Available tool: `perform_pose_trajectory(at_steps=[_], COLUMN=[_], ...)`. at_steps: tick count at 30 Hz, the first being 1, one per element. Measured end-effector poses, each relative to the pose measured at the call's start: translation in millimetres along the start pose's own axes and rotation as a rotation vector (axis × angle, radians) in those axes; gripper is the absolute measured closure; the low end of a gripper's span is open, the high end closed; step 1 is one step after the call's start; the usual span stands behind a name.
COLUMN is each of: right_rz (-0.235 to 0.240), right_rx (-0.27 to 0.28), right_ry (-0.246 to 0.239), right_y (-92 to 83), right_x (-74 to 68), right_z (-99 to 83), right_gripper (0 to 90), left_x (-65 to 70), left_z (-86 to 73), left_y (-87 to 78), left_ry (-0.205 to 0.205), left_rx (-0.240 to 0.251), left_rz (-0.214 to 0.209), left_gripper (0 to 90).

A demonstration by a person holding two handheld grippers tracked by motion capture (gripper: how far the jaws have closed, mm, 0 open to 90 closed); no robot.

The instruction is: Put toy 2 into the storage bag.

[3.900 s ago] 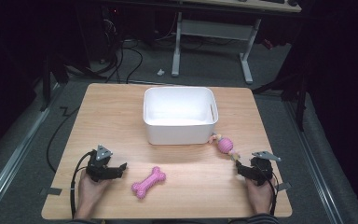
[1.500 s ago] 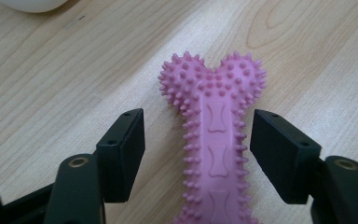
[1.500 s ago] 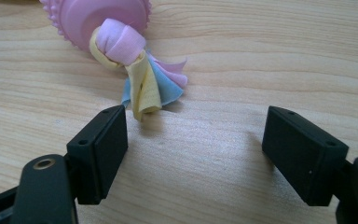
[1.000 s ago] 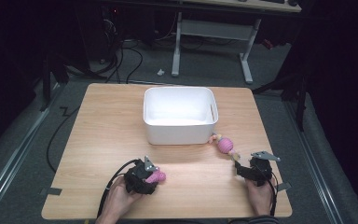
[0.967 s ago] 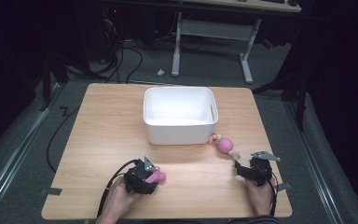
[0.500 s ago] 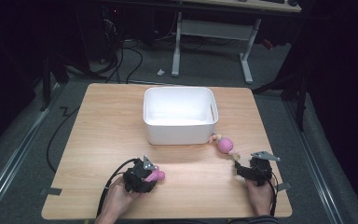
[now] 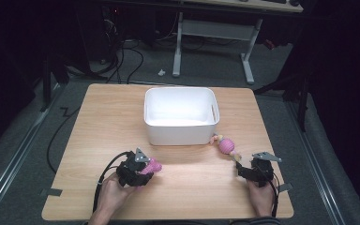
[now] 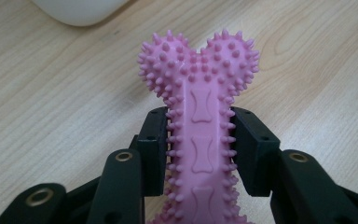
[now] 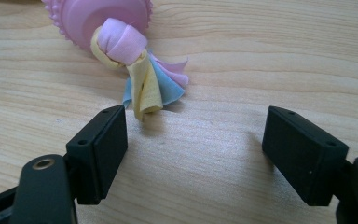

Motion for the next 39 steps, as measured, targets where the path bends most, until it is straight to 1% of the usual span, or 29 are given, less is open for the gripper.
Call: perform_pose_trajectory(at_steps=[7, 15, 18, 19, 20, 23, 25, 28, 29, 30, 33, 39], right_rz=[0.001, 0.002, 0.003, 0.002, 0.004, 0.003, 0.004, 0.005, 0.005, 0.004, 0.006, 0.007], right_rx=[0.0, 0.0, 0.0, 0.0, 0.0, 0.0, -0.001, 0.002, 0.002, 0.003, 0.002, 0.002], right_ry=[0.0, -0.002, -0.002, -0.002, -0.005, -0.005, -0.004, -0.006, -0.006, -0.006, -0.007, -0.007], right_y=[0.0, 0.0, 0.0, 0.0, 0.0, 0.1, 0.0, 0.2, 0.2, 0.3, 0.2, 0.2], right_x=[-0.1, -0.3, -0.3, -0.3, -0.2, -0.2, -0.4, -0.4, -0.4, -0.4, -0.6, -0.6], right_z=[0.0, 0.0, 0.0, 0.0, 0.0, 0.0, -0.1, 0.0, 0.0, 0.1, 0.0, 0.0], right_gripper=[22.3, 22.3, 22.3, 22.3, 22.3, 22.3, 22.3, 22.2, 22.2, 22.2, 22.2, 22.2], left_x=[-4.4, -11.4, -12.7, -13.2, -14.6, -16.2, -18.2, -20.9, -20.9, -22.3, -24.9, -27.8], left_z=[6.6, 19.9, 22.8, 23.8, 26.0, 28.7, 34.3, 40.9, 40.9, 44.2, 51.9, 67.2], left_y=[-4.4, -12.3, -14.2, -15.0, -16.0, -17.8, -21.3, -25.0, -25.0, -27.4, -32.2, -38.6], left_ry=[-0.01, -0.011, -0.014, -0.013, -0.004, -0.002, -0.008, -0.007, -0.007, -0.013, -0.006, -0.011], left_rx=[0.013, 0.042, 0.048, 0.047, 0.041, 0.04, 0.056, 0.072, 0.072, 0.078, 0.091, 0.118], left_rz=[-0.003, 0.003, -0.003, -0.01, -0.004, -0.002, -0.014, -0.009, -0.009, -0.017, -0.015, -0.031], left_gripper=[58.9, 58.9, 58.9, 58.9, 58.9, 58.9, 58.9, 59.0, 59.0, 59.0, 59.0, 59.0])
Point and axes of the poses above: each handheld gripper's, and its own axes: y roughly forward along the jaws, z roughly out of its top, x roughly to its right, the point moved 7 cm from there along y, roughly forward along the jaws, and after that the axes turned 12 degrees about x, right-handed, at the moved point
